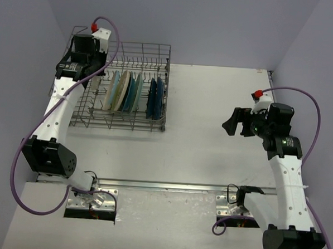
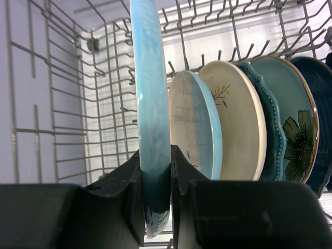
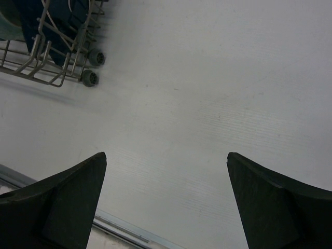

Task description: Unload the plates from the dish rack

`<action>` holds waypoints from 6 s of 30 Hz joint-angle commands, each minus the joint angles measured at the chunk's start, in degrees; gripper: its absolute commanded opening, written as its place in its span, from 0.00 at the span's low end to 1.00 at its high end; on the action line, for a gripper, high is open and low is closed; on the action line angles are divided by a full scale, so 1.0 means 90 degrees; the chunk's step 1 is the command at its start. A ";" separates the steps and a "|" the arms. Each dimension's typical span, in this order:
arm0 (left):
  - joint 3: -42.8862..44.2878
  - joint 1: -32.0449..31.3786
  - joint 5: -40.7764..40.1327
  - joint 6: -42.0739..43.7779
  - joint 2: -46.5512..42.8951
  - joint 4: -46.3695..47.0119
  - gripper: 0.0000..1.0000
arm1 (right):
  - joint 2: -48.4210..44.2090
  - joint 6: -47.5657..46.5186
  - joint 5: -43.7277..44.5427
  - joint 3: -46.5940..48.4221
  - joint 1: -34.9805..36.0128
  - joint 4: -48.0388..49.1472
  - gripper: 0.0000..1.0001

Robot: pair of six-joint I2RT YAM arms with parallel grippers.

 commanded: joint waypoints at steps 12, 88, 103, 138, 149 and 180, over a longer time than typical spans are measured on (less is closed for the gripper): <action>-0.3309 -0.2971 -0.1373 0.5782 -0.3137 0.3984 0.00 | 0.1134 0.1279 -0.2605 0.1307 -0.0008 -0.0403 0.99; 0.0647 -0.4424 -0.3340 0.1428 -0.1737 -0.0871 1.00 | 0.5953 0.6398 -0.2314 0.0537 -0.1414 0.6672 0.00; 0.0650 -0.2711 -0.1822 0.0069 -0.1399 -0.1525 1.00 | 0.7959 0.4841 -0.1083 0.2601 -0.1346 0.3781 0.17; -0.0056 -0.0340 0.0691 -0.0799 -0.0868 -0.1344 0.87 | 0.5787 0.1006 0.1796 0.3239 -0.0233 0.1650 0.99; -0.0764 -0.0331 -0.0012 -0.0548 -0.0196 -0.0445 0.61 | 0.3092 0.0135 0.1043 0.1911 -0.0184 0.2083 0.99; -0.1190 -0.0340 -0.0526 -0.0639 0.0945 0.0873 0.18 | 0.1252 -0.0302 0.1023 0.0882 -0.0184 0.1820 0.99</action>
